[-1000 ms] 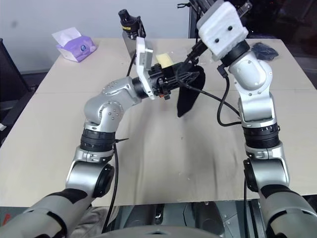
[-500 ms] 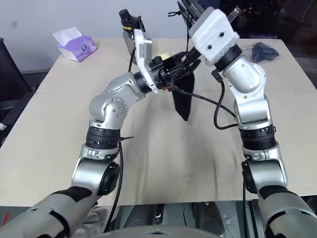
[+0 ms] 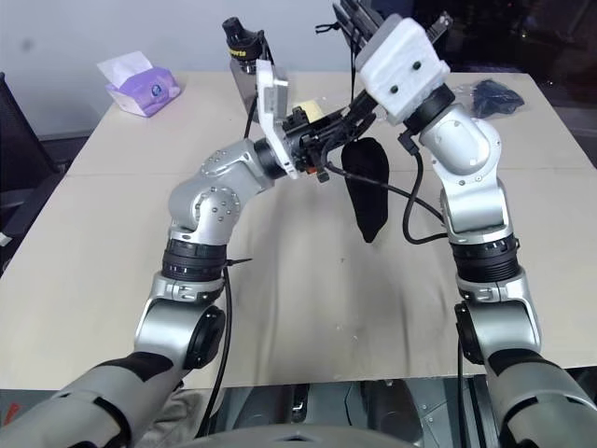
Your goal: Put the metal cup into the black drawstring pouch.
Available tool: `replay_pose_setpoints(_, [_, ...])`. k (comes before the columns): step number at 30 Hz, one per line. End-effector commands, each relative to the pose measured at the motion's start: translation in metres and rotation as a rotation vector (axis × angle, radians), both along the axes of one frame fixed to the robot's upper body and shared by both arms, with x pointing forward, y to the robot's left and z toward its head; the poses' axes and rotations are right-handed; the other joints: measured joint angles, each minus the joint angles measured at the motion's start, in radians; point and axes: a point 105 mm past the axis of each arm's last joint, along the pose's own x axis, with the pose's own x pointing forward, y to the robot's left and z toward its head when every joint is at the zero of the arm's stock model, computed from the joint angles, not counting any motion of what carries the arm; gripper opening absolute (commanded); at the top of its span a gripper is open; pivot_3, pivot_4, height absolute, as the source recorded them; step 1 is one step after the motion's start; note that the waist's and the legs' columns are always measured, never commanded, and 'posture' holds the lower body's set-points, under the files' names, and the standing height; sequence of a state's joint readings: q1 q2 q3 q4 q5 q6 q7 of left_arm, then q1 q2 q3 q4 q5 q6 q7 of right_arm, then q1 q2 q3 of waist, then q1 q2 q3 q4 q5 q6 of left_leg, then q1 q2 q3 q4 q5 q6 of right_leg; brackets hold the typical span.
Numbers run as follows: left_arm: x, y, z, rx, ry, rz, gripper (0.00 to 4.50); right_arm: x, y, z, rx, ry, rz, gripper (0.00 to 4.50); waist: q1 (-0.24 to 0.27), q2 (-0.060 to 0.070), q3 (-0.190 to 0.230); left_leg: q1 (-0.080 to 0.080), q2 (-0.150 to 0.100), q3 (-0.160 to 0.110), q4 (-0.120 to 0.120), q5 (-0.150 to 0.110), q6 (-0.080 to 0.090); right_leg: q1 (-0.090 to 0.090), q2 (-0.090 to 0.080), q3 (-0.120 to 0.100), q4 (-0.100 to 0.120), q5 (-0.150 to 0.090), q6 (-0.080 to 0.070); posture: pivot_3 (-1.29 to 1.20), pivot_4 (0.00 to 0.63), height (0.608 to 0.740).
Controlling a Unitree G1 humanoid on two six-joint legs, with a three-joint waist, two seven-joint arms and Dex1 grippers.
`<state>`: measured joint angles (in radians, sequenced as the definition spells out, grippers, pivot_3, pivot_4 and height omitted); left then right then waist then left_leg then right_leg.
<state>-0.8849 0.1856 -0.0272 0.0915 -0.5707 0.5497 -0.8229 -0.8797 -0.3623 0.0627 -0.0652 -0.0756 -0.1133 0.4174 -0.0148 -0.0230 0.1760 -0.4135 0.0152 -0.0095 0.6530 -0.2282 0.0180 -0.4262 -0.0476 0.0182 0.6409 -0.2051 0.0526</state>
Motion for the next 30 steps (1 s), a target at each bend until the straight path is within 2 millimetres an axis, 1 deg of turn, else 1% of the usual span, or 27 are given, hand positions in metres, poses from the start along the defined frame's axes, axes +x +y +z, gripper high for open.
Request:
replay_pose_setpoints(1, [0.003,-0.004,-0.019,0.117,-0.010,0.028,0.17,-0.027,-0.016,0.046,0.135,-0.219,-0.037,0.00,0.000,0.000,0.000,0.000,0.000,0.000,0.000,0.000,0.000,0.000,0.000,0.000,0.000,0.000,0.000,0.00,0.150,0.740])
replay_pose_setpoints(2, [0.007,-0.003,-0.029,0.168,-0.020,0.051,0.17,-0.034,-0.024,0.059,0.184,-0.289,-0.068,0.00,0.000,0.000,0.000,0.000,0.000,0.000,0.000,0.000,0.000,0.000,0.000,0.000,0.000,0.000,0.000,0.00,0.150,0.740])
replay_pose_setpoints(4, [0.013,-0.001,-0.043,0.236,-0.031,0.092,0.17,-0.043,-0.036,0.074,0.244,-0.378,-0.110,0.00,0.001,0.000,0.000,-0.001,0.000,0.000,0.000,0.000,0.000,-0.001,0.000,0.001,0.001,0.000,0.000,0.00,0.150,0.740])
replay_pose_setpoints(6, [0.023,0.004,-0.058,0.276,-0.007,0.144,0.17,-0.047,-0.047,0.081,0.277,-0.438,-0.156,0.00,0.002,0.000,0.000,-0.001,0.000,0.000,0.000,0.000,0.000,-0.001,0.000,0.001,0.000,0.000,0.000,0.00,0.150,0.740])
replay_pose_setpoints(8, [0.025,0.008,-0.063,0.278,-0.007,0.153,0.17,-0.045,-0.052,0.080,0.285,-0.436,-0.173,0.00,0.002,0.000,0.000,-0.001,0.000,0.001,0.000,0.000,0.000,-0.001,0.000,0.001,0.000,0.000,0.000,0.00,0.150,0.740])
replay_pose_setpoints(9, [0.023,0.008,-0.063,0.275,-0.013,0.139,0.67,-0.042,-0.051,0.078,0.280,-0.418,-0.171,0.00,0.001,0.000,0.000,-0.001,-0.001,0.001,0.000,0.000,0.000,-0.001,0.000,0.001,0.000,0.000,0.000,0.00,0.150,0.740])
replay_pose_setpoints(10, [0.021,0.007,-0.061,0.257,-0.009,0.129,1.30,-0.039,-0.050,0.075,0.271,-0.400,-0.170,0.00,0.000,0.000,0.000,-0.001,-0.001,0.002,0.000,0.000,0.000,-0.001,0.000,0.002,0.000,0.000,0.000,0.00,0.150,0.740])
replay_pose_setpoints(11, [0.021,0.007,-0.057,0.234,-0.010,0.131,1.51,-0.035,-0.048,0.071,0.258,-0.375,-0.165,0.00,0.000,0.001,-0.001,-0.001,-0.001,0.002,0.000,0.000,0.000,-0.002,0.000,0.002,0.000,0.000,0.000,0.00,0.150,0.740])
replay_pose_setpoints(12, [0.021,0.007,-0.053,0.210,-0.009,0.134,1.90,-0.031,-0.046,0.066,0.242,-0.345,-0.158,0.00,-0.001,0.001,-0.001,0.000,-0.001,0.002,0.000,0.000,0.000,-0.002,0.000,0.002,0.000,0.000,0.000,0.00,0.150,0.740])
replay_pose_setpoints(13, [0.020,0.007,-0.048,0.187,-0.006,0.133,2.42,-0.026,-0.043,0.060,0.221,-0.306,-0.151,0.00,-0.001,0.001,0.000,-0.001,-0.001,0.002,0.000,0.000,0.000,-0.002,0.000,0.002,0.001,0.000,0.000,0.00,0.150,0.740])
replay_pose_setpoints(14, [0.018,0.008,-0.043,0.154,0.002,0.125,2.83,-0.020,-0.039,0.051,0.181,-0.261,-0.141,0.00,-0.001,0.001,0.000,-0.001,0.000,0.002,0.000,0.000,0.000,-0.002,0.000,0.002,0.001,0.000,0.000,0.00,0.150,0.740])
replay_pose_setpoints(15, [0.016,0.010,-0.037,0.122,0.007,0.117,2.83,-0.015,-0.033,0.041,0.132,-0.211,-0.124,0.00,-0.001,0.001,0.000,-0.002,0.000,0.002,0.000,0.000,0.000,-0.003,0.000,0.002,0.001,0.000,0.000,0.00,0.150,0.740])
replay_pose_setpoints(17, [0.008,0.017,-0.029,0.103,-0.004,0.101,2.83,-0.011,-0.027,0.023,0.068,-0.130,-0.087,0.00,-0.001,0.001,0.000,-0.001,0.000,0.002,0.000,0.000,0.000,-0.003,0.000,0.002,0.001,0.000,0.000,0.00,0.150,0.740])
replay_pose_setpoints(19, [0.001,0.028,-0.029,0.115,-0.005,0.102,2.83,-0.011,-0.021,0.010,0.021,-0.068,-0.044,0.00,-0.005,0.001,0.000,-0.002,0.000,0.002,0.000,0.000,0.000,-0.003,0.000,0.002,0.001,0.000,0.000,0.00,0.150,0.740])
replay_pose_setpoints(21, [-0.005,0.041,-0.035,0.133,0.019,0.110,2.83,-0.011,-0.013,-0.003,-0.021,0.004,0.003,0.00,-0.008,0.001,0.000,-0.001,0.000,0.002,-0.001,0.000,0.000,-0.003,0.000,0.002,0.001,0.000,0.000,0.00,0.150,0.740])
replay_pose_setpoints(22, [-0.007,0.046,-0.037,0.136,0.033,0.114,2.90,-0.011,-0.010,-0.008,-0.041,0.035,0.019,0.61,-0.009,0.001,0.000,-0.001,0.000,0.002,-0.001,0.000,0.000,-0.003,0.000,0.002,0.002,0.000,0.000,0.00,0.150,0.740])
replay_pose_setpoints(23, [-0.009,0.049,-0.037,0.138,0.042,0.117,2.90,-0.012,-0.009,-0.012,-0.054,0.054,0.028,0.93,-0.009,0.001,0.000,-0.001,0.001,0.002,-0.001,0.000,0.000,-0.003,0.000,0.002,0.002,0.000,0.000,0.00,0.150,0.740])
replay_pose_setpoints(24, [-0.011,0.054,-0.039,0.139,0.053,0.130,2.90,-0.010,-0.007,-0.019,-0.072,0.103,0.040,1.38,-0.008,0.001,0.000,-0.001,0.001,0.002,-0.001,0.000,0.000,-0.003,0.000,0.002,0.002,0.000,0.000,0.00,0.150,0.740])
replay_pose_setpoints(26, [-0.012,0.073,-0.045,0.137,0.095,0.189,2.90,-0.004,-0.014,-0.035,-0.077,0.177,0.020,2.34,-0.004,0.000,-0.001,-0.001,0.001,0.001,0.000,0.000,0.000,-0.003,0.000,0.001,0.002,0.000,0.000,0.00,0.150,0.740])
replay_pose_setpoints(27, [-0.012,0.085,-0.051,0.153,0.104,0.245,2.90,0.000,-0.022,-0.045,-0.065,0.227,0.004,2.76,-0.002,0.000,-0.001,-0.001,0.001,0.001,0.000,0.000,0.000,-0.003,0.000,0.001,0.002,0.000,0.000,0.00,0.150,0.740])
replay_pose_setpoints(28, [-0.013,0.095,-0.056,0.168,0.115,0.290,2.90,0.003,-0.030,-0.053,-0.055,0.270,-0.011,3.28,-0.001,0.000,-0.001,-0.001,0.001,0.001,0.000,0.000,0.000,-0.003,0.000,0.001,0.002,0.000,0.000,0.00,0.150,0.740])
replay_pose_setpoints(29, [-0.017,0.103,-0.062,0.179,0.133,0.313,2.90,0.004,-0.038,-0.061,-0.047,0.312,-0.017,3.59,0.000,0.000,-0.001,-0.001,0.001,0.001,0.000,0.000,0.000,-0.003,0.000,0.001,0.002,0.000,0.000,0.00,0.150,0.740])
replay_pose_setpoints(30, [-0.023,0.111,-0.070,0.193,0.164,0.322,2.90,0.004,-0.046,-0.069,-0.036,0.359,-0.018,3.59,0.001,0.000,-0.001,-0.001,0.001,0.001,0.000,0.000,0.000,-0.003,-0.001,0.001,0.002,0.000,0.000,0.00,0.150,0.740])
